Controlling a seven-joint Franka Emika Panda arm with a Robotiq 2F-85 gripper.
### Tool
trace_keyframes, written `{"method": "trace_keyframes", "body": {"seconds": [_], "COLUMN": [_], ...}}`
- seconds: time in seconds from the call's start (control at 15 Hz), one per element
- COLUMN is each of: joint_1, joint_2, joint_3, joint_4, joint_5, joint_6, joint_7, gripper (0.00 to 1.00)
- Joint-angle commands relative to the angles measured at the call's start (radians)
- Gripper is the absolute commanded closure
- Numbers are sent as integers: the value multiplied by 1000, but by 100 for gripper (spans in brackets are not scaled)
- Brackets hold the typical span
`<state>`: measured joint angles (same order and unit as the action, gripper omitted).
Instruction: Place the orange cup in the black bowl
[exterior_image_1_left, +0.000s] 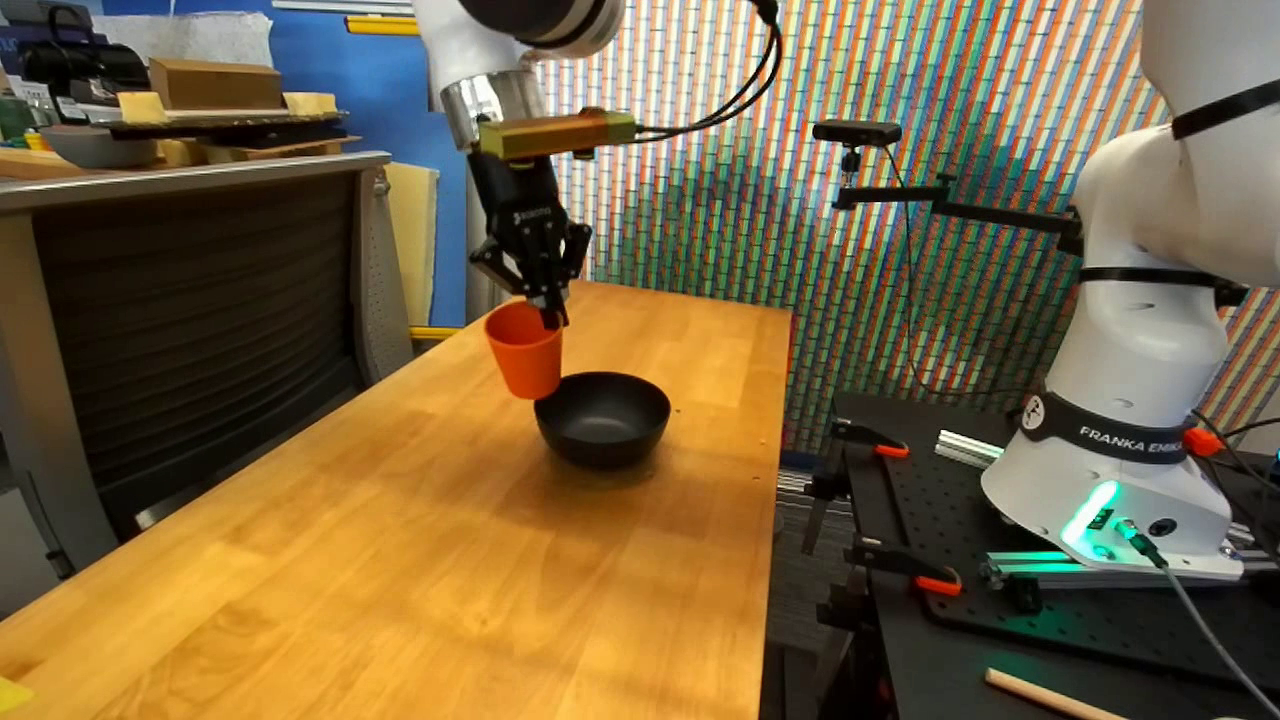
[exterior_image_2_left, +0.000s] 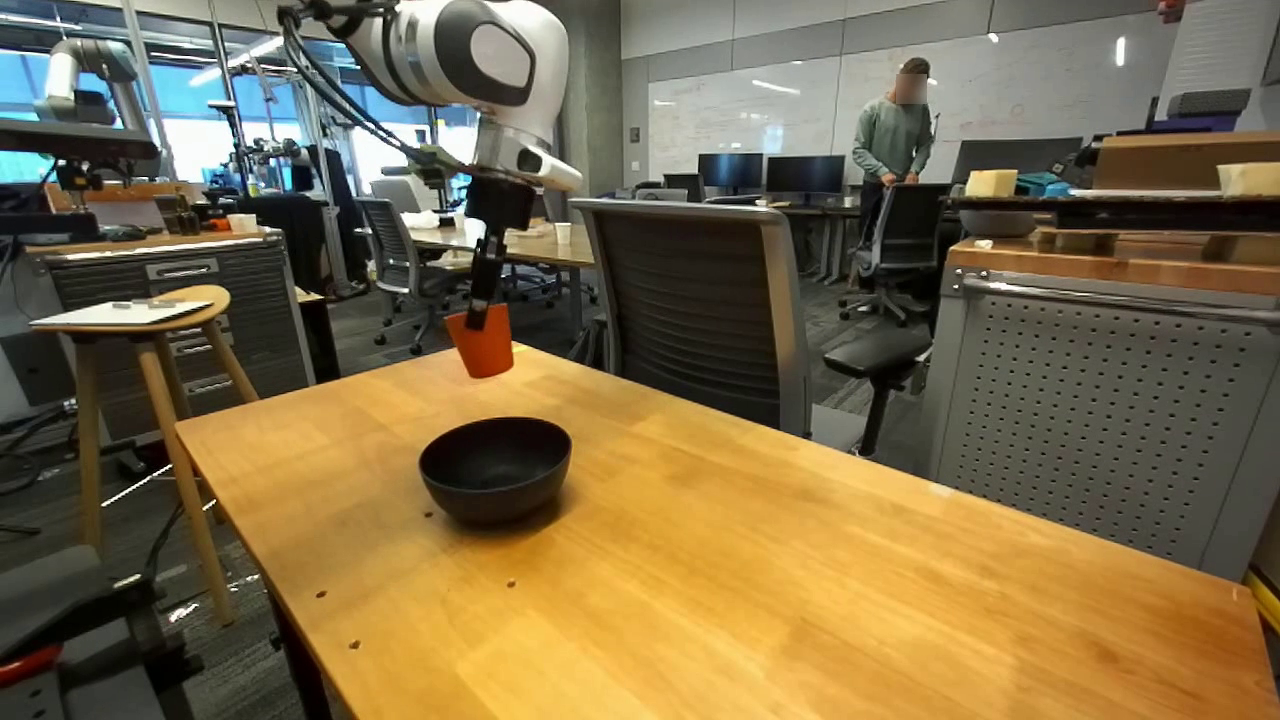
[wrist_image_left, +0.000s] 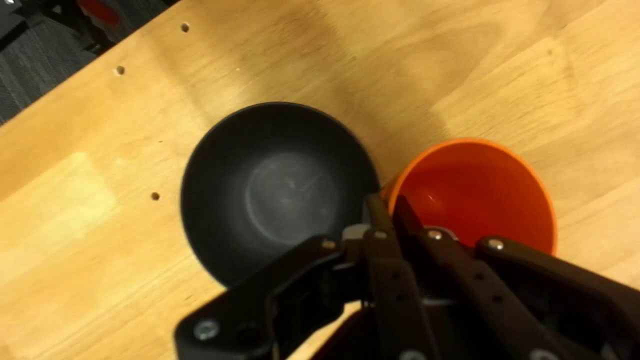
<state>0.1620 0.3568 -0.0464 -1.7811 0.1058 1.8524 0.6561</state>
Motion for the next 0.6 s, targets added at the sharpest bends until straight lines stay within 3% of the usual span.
{"method": "trace_keyframes", "body": {"seconds": [0.0,0.53], "joint_1": [-27,-116], "joint_2": [-119,-56], "joint_3": [-9,-29], "joint_4": [-127,-274], "joint_5": [-20,15], "joint_6": [4,120], "joint_7": [79,95], "gripper": [98,98]}}
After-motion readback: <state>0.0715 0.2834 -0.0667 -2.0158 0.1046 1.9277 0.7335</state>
